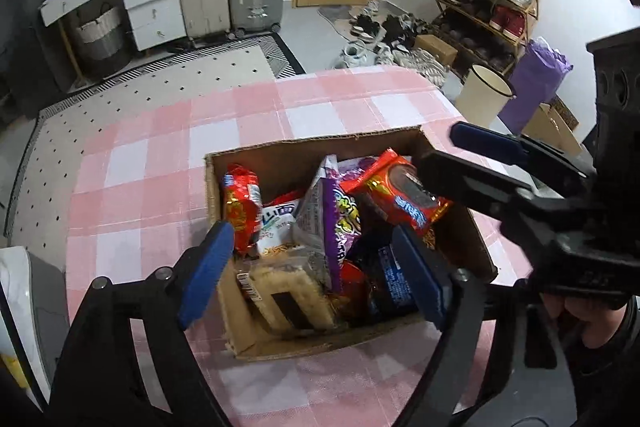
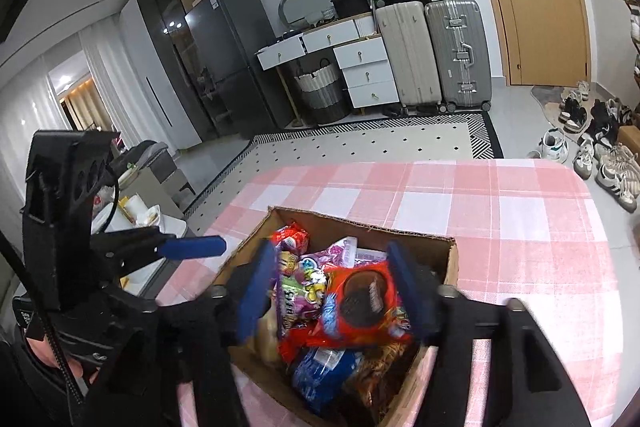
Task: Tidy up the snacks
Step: 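Withdraw both open tools up and away from the box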
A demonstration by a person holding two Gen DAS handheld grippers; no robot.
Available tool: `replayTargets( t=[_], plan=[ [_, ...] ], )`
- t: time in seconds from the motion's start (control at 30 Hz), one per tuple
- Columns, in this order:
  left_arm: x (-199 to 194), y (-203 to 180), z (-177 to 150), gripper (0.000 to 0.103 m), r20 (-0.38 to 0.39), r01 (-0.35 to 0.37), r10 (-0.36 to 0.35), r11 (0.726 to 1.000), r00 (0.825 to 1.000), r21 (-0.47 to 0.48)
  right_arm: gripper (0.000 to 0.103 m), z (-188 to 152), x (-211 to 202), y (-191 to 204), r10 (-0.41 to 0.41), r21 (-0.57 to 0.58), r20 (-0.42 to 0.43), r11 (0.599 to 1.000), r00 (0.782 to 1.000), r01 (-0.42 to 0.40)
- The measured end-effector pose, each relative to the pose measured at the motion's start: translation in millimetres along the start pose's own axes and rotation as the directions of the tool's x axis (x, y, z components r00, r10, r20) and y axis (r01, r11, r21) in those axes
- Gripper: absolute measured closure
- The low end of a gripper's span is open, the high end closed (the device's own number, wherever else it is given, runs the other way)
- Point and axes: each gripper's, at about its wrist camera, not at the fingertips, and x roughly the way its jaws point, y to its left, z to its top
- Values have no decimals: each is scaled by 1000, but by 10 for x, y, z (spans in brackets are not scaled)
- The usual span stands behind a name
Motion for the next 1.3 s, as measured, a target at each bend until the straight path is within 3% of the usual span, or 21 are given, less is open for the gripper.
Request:
replayTargets(
  t=[0.67,0.9,1.17,1.3],
  plan=[
    [-717,-144,-309,21,79,-31,31,1000,996,-1,29,-175,-842,256,-24,-45,127,999,992,30],
    [-1046,-188,-440,19,137,-49,51,999,989,-16,23,-327,-1197,427,-37,-91,185,994,982,55],
    [-1551,-201,-643,14,256,-97,105,994,961,-44,16,-528,-1664,521,-63,-87,270,992,961,89],
    [-1799,-175,-782,1,313,-107,120,993,942,-59,15,-656,-1884,527,-75,-74,297,992,952,101]
  ],
)
